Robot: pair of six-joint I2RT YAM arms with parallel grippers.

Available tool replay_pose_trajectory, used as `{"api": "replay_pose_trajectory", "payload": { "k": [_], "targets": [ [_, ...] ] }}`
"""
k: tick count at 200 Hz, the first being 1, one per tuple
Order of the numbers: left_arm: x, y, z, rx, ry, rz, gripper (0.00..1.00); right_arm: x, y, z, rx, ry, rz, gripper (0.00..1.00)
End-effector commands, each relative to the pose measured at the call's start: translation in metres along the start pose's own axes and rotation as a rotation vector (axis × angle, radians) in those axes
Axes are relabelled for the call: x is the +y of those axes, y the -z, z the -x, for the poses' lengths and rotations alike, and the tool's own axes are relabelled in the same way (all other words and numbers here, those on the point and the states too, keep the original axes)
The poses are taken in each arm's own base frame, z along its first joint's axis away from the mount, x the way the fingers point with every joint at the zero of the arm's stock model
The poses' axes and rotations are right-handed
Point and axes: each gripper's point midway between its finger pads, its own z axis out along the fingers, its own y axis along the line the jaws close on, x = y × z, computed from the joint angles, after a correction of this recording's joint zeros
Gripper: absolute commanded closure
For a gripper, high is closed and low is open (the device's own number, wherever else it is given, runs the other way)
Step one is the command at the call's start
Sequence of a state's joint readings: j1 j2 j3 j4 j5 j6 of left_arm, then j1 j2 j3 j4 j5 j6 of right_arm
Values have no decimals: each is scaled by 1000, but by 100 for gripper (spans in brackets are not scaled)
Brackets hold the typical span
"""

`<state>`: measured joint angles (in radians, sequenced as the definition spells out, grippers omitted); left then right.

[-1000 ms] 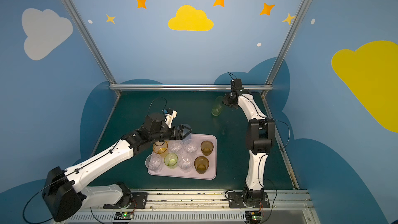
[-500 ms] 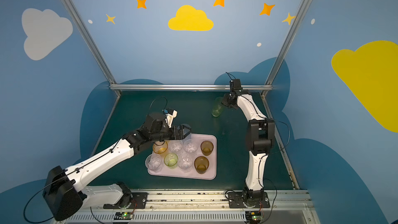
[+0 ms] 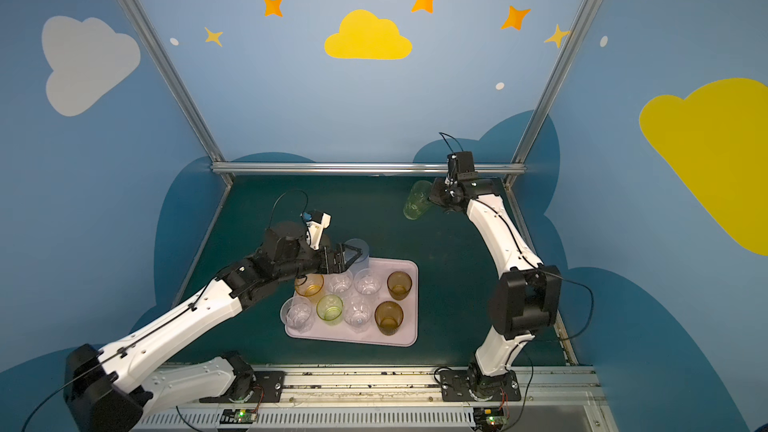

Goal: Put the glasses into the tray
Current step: 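Lift the green glass and carry it over the tray with the right gripper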

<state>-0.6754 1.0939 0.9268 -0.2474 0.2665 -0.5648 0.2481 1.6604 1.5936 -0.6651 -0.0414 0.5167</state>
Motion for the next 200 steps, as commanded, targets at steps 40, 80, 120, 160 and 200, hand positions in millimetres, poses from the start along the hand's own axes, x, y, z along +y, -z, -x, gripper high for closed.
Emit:
{"api": "replay_pose_trajectory", "payload": {
  "k": [40,80,120,160,200],
  "targets": [
    [27,43,-5,-91,-46,131,0,16,41,-49,32,13,26,100],
    [38,61,-9,-139,-45,167,0,17,44,-86,84,54,2,100],
    [45,68,-12,-151,-48,192,0,14,37,-114,123,78,-28,100],
    [50,67,-15,-147,-41,202,0,15,22,-138,182,96,-44,100],
    [51,63,-15,-145,-41,208,0,16,17,-145,196,127,-73,100]
  ]
}}
